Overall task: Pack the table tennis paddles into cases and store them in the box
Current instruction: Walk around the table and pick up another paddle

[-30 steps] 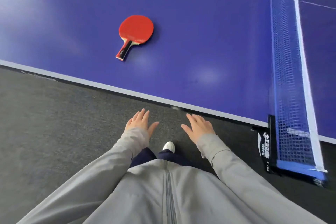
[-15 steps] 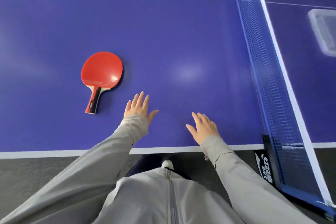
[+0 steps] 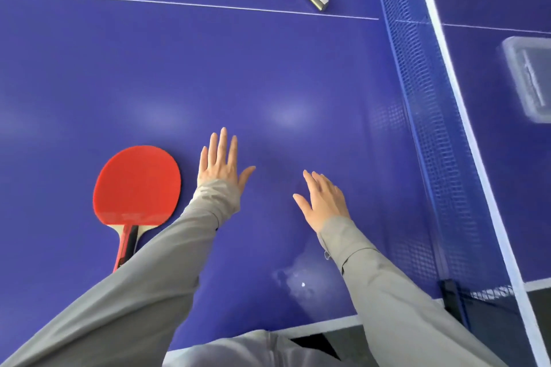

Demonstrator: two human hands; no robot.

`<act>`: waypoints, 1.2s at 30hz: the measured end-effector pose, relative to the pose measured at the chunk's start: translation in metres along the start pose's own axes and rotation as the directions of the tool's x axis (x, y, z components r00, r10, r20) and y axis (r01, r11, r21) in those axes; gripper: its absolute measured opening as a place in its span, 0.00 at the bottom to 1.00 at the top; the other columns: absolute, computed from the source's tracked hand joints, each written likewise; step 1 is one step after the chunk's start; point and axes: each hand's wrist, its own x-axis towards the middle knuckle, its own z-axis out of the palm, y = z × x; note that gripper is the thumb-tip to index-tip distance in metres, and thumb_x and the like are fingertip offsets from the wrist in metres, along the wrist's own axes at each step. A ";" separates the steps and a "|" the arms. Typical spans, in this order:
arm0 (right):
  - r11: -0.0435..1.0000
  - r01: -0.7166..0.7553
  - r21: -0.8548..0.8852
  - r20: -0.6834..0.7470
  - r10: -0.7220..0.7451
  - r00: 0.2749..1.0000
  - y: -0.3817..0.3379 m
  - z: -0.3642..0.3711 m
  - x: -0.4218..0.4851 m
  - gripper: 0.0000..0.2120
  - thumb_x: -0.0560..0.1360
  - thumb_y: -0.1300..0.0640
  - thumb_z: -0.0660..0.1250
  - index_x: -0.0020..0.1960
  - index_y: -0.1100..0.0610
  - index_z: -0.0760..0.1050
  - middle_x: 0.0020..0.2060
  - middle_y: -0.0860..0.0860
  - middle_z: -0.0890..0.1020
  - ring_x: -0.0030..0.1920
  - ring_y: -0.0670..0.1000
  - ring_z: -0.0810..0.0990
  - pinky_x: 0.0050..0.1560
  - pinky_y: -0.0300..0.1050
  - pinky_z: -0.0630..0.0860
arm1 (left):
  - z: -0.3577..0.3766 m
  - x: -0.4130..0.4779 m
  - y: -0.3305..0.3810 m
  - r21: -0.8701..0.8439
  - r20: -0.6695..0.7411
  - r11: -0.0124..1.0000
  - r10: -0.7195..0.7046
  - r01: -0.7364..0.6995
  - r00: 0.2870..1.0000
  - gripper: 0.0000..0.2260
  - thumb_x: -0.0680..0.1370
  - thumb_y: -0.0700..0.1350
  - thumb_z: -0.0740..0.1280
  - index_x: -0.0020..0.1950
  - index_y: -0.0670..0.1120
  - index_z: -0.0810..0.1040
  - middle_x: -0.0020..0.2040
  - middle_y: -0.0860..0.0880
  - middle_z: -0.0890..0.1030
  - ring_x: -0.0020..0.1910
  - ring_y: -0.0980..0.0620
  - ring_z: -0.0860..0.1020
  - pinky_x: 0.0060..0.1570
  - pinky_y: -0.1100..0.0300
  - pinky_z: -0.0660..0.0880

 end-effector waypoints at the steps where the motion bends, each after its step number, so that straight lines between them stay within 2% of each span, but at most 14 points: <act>1: 1.000 0.010 0.000 -0.021 -0.010 1.000 -0.002 -0.006 0.012 0.29 0.81 0.43 0.51 0.77 0.52 0.48 0.76 0.51 0.55 0.76 0.51 0.51 0.74 0.53 0.54 | 0.000 0.011 0.000 0.002 -0.002 1.000 -0.010 0.010 1.000 0.33 0.78 0.63 0.43 0.76 0.47 0.37 0.77 0.48 0.35 0.76 0.48 0.37 0.75 0.53 0.42; 6: 0.997 0.076 0.031 -0.138 -0.071 0.988 -0.008 -0.032 0.072 0.28 0.81 0.45 0.53 0.77 0.54 0.51 0.75 0.52 0.58 0.76 0.52 0.54 0.72 0.51 0.56 | 0.007 0.061 -0.001 -0.005 0.019 0.998 -0.060 0.060 0.998 0.34 0.78 0.64 0.43 0.76 0.47 0.37 0.77 0.49 0.35 0.76 0.48 0.37 0.75 0.52 0.41; 9: 0.991 0.114 0.070 -0.233 -0.094 0.968 -0.010 -0.045 0.110 0.27 0.80 0.47 0.56 0.76 0.56 0.55 0.74 0.53 0.62 0.74 0.53 0.58 0.70 0.49 0.59 | 0.015 0.071 -0.002 -0.007 -0.027 0.997 -0.072 0.072 0.997 0.34 0.76 0.64 0.39 0.75 0.47 0.36 0.76 0.50 0.35 0.77 0.48 0.39 0.74 0.50 0.40; 11: 0.986 0.133 0.101 -0.304 -0.097 0.948 -0.009 -0.055 0.136 0.27 0.80 0.49 0.58 0.75 0.58 0.57 0.72 0.53 0.65 0.72 0.54 0.61 0.68 0.49 0.60 | 0.019 0.071 -0.002 -0.010 -0.063 0.998 -0.063 0.063 0.996 0.33 0.76 0.64 0.39 0.76 0.47 0.40 0.77 0.49 0.39 0.77 0.47 0.43 0.74 0.49 0.41; 15: 0.977 0.142 0.161 -0.431 -0.059 0.900 -0.003 -0.083 0.204 0.26 0.79 0.51 0.60 0.73 0.60 0.60 0.70 0.55 0.67 0.70 0.56 0.63 0.66 0.49 0.60 | 0.021 0.073 -0.002 -0.059 -0.095 0.997 -0.060 0.055 0.994 0.33 0.77 0.63 0.45 0.77 0.45 0.53 0.78 0.47 0.54 0.76 0.47 0.52 0.73 0.48 0.49; 19: 0.974 0.115 0.196 -0.507 0.001 0.862 -0.003 -0.120 0.283 0.27 0.79 0.50 0.59 0.74 0.61 0.58 0.71 0.57 0.65 0.71 0.57 0.62 0.66 0.54 0.61 | 0.023 0.075 -0.004 -0.081 -0.095 0.996 -0.048 0.040 0.994 0.33 0.78 0.63 0.44 0.76 0.44 0.58 0.77 0.46 0.58 0.76 0.47 0.56 0.72 0.47 0.53; 24: 0.981 0.015 0.196 -0.570 0.101 0.816 -0.005 -0.175 0.372 0.30 0.79 0.48 0.57 0.75 0.61 0.54 0.74 0.57 0.59 0.74 0.56 0.58 0.69 0.55 0.60 | 0.024 0.076 -0.005 -0.082 -0.109 0.995 -0.066 0.058 0.992 0.33 0.78 0.64 0.41 0.76 0.44 0.59 0.76 0.47 0.58 0.76 0.48 0.54 0.73 0.48 0.51; 27: 0.982 -0.068 0.176 -0.574 0.159 0.803 -0.003 -0.197 0.411 0.32 0.79 0.47 0.57 0.76 0.60 0.52 0.74 0.56 0.59 0.74 0.56 0.58 0.68 0.57 0.59 | 0.022 0.078 -0.004 -0.056 -0.131 0.997 -0.067 0.060 0.989 0.32 0.78 0.63 0.44 0.76 0.45 0.57 0.76 0.47 0.58 0.76 0.48 0.54 0.73 0.48 0.52; 31: 0.992 -0.078 0.097 -0.570 0.120 0.813 -0.003 -0.206 0.439 0.28 0.79 0.46 0.58 0.72 0.62 0.59 0.70 0.57 0.65 0.71 0.58 0.62 0.65 0.59 0.62 | 0.022 0.076 -0.004 -0.039 -0.156 0.998 -0.064 0.058 0.986 0.33 0.76 0.62 0.52 0.75 0.45 0.58 0.76 0.47 0.58 0.75 0.48 0.56 0.71 0.46 0.55; 36: 0.997 -0.073 0.038 -0.634 0.081 0.769 -0.005 -0.208 0.438 0.21 0.78 0.49 0.60 0.64 0.63 0.67 0.64 0.60 0.71 0.66 0.60 0.67 0.62 0.59 0.65 | 0.022 0.077 -0.004 -0.029 -0.181 0.998 -0.060 0.056 0.982 0.32 0.76 0.62 0.53 0.75 0.45 0.59 0.76 0.47 0.58 0.75 0.48 0.56 0.70 0.45 0.56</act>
